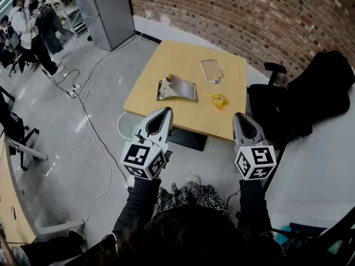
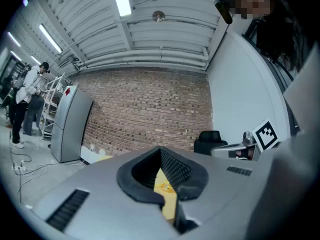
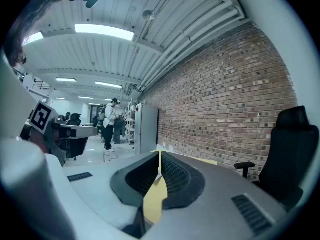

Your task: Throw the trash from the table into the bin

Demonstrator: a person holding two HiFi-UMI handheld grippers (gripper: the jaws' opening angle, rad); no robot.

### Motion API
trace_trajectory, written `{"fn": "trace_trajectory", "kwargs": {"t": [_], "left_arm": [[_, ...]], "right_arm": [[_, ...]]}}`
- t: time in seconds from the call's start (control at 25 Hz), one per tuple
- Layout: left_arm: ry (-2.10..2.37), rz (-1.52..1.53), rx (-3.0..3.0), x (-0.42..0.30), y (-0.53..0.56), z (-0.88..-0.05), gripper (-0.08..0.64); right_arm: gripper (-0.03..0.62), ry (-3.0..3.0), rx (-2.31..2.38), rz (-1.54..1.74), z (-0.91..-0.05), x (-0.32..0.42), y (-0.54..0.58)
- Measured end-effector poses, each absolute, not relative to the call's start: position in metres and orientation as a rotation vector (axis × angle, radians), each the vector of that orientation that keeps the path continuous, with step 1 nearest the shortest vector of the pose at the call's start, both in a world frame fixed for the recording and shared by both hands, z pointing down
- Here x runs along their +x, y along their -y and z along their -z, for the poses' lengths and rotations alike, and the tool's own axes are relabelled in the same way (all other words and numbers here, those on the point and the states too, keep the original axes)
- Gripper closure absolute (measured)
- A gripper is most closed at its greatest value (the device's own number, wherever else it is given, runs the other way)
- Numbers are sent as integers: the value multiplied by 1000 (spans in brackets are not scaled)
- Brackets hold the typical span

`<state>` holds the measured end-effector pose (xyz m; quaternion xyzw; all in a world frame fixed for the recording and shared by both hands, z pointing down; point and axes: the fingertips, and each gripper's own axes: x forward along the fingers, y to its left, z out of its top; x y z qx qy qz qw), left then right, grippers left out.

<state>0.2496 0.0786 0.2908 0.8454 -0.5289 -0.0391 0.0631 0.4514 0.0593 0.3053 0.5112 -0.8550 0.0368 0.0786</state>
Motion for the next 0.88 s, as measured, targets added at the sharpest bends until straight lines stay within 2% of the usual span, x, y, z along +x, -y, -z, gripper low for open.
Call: {"fn": "trace_trajectory", "kwargs": {"t": [0.52, 0.76, 0.88], "left_arm": [[1618, 93, 2512, 259, -19, -309, 554], [1630, 44, 2506, 261, 9, -313, 554], [1642, 38, 2487, 259, 21, -317, 554]], "right_arm": [[577, 2601, 1430, -131, -326, 449, 15], [474, 2559, 1421, -178, -344, 454, 54], [382, 2534, 1409, -198, -358, 454, 70]]}}
